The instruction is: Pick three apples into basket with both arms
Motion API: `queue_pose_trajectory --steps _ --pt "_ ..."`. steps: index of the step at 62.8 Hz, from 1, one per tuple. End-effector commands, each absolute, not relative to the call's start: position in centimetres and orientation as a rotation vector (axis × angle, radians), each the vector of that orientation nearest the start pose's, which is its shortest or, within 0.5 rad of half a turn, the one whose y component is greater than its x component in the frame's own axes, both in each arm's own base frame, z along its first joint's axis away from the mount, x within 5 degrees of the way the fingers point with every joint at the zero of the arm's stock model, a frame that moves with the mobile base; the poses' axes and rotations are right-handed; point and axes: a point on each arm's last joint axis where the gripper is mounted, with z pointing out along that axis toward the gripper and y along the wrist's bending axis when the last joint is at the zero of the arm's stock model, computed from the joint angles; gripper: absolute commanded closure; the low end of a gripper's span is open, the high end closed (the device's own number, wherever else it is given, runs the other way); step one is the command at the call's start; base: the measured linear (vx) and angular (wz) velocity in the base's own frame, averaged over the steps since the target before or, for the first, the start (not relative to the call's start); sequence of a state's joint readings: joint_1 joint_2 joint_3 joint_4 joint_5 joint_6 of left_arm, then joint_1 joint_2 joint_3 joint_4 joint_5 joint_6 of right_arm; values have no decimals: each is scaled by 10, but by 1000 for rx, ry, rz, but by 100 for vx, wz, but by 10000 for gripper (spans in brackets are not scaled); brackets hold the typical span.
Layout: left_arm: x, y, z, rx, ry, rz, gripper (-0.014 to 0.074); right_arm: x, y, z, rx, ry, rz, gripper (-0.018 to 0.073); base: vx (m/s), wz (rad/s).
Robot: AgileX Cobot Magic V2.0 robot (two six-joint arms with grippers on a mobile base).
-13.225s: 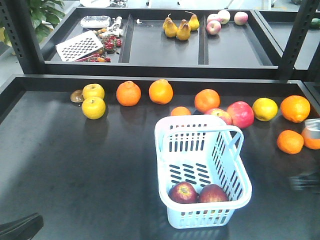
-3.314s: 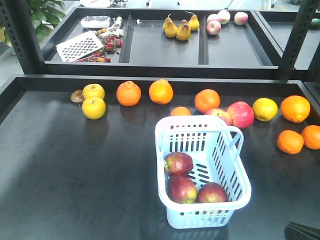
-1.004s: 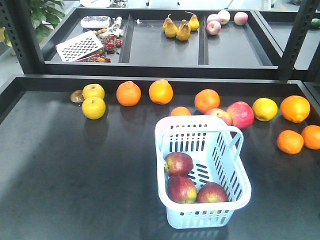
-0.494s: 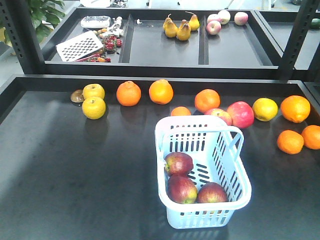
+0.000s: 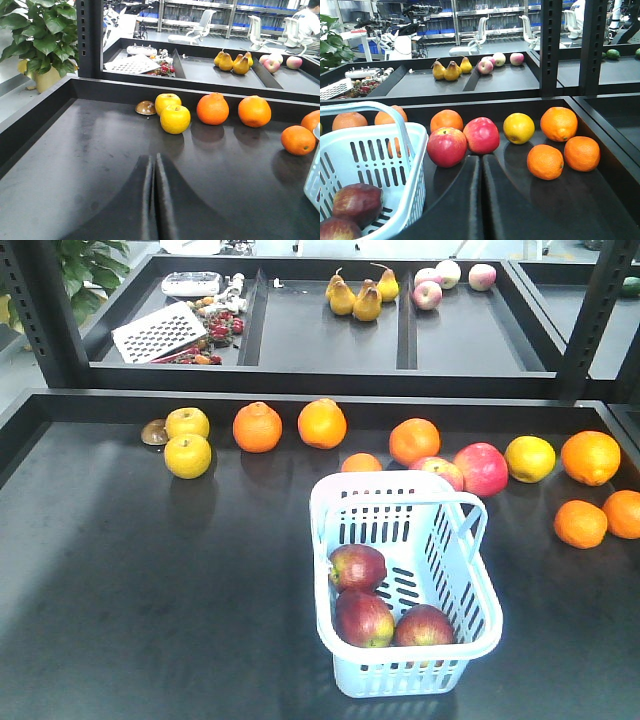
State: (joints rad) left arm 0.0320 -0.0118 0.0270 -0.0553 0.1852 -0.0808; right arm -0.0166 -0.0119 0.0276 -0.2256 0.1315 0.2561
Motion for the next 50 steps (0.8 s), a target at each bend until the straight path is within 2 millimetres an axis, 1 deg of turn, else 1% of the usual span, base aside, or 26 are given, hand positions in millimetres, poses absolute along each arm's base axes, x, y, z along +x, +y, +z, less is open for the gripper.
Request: queue_pose_trajectory --steps 1,50 --pt "56 1 194 -136 1598 -92 603 56 -2 195 37 1560 -18 564 0 0" --pt "56 1 194 -136 1598 -92 603 56 -2 195 37 1560 -18 564 0 0"
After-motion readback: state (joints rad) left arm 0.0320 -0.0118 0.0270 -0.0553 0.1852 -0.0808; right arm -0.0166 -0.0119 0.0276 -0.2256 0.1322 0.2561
